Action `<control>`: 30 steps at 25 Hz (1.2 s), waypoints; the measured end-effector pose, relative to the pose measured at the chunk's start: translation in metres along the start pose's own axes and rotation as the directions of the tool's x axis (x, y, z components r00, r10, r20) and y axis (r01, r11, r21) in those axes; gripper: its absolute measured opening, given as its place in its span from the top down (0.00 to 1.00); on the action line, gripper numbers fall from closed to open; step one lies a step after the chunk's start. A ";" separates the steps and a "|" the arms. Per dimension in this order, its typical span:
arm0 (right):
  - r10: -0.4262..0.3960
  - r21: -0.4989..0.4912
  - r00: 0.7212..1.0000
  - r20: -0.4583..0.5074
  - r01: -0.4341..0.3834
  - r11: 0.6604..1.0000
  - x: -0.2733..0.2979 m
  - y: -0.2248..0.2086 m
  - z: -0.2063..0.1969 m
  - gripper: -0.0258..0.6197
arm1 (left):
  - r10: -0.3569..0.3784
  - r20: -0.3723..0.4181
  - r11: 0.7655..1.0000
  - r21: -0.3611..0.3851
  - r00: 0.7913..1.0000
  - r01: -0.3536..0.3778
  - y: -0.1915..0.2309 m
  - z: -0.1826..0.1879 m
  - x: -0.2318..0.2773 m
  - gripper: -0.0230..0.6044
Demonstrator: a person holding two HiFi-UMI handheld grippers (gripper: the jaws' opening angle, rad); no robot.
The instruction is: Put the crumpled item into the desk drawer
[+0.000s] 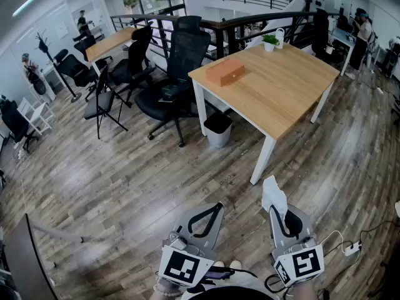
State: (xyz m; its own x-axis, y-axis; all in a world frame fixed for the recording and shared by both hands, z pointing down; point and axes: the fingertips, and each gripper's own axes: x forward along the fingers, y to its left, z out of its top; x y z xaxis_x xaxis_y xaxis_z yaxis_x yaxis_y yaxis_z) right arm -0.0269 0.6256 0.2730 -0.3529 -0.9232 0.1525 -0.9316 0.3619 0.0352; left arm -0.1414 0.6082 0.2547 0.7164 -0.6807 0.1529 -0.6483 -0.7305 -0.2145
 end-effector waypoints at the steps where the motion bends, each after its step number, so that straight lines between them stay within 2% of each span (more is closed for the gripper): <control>1: 0.000 -0.001 1.000 0.000 0.000 1.000 0.001 0.000 -0.001 0.87 | 0.000 -0.001 1.000 0.002 1.000 0.000 0.001 -0.001 0.001 0.97; 11: 0.007 0.005 1.000 -0.003 -0.007 1.000 0.002 -0.001 -0.003 0.87 | -0.003 -0.005 1.000 0.001 1.000 0.003 0.002 -0.002 0.004 0.97; 17: -0.021 0.052 1.000 0.002 0.021 0.998 0.002 -0.006 -0.004 0.87 | -0.004 0.001 1.000 -0.003 1.000 0.004 0.005 -0.003 0.004 0.97; 30: -0.056 0.031 0.998 0.018 0.055 0.998 0.004 0.013 0.008 0.86 | -0.021 0.041 1.000 0.002 0.999 0.021 0.018 0.002 -0.012 0.97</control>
State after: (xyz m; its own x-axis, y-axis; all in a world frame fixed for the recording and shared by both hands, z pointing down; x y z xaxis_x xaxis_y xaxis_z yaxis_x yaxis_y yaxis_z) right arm -0.0406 0.6256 0.2662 -0.3021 -0.9440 0.1328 -0.9518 0.3064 0.0125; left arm -0.1610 0.6028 0.2466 0.7399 -0.6623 0.1181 -0.6325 -0.7446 -0.2134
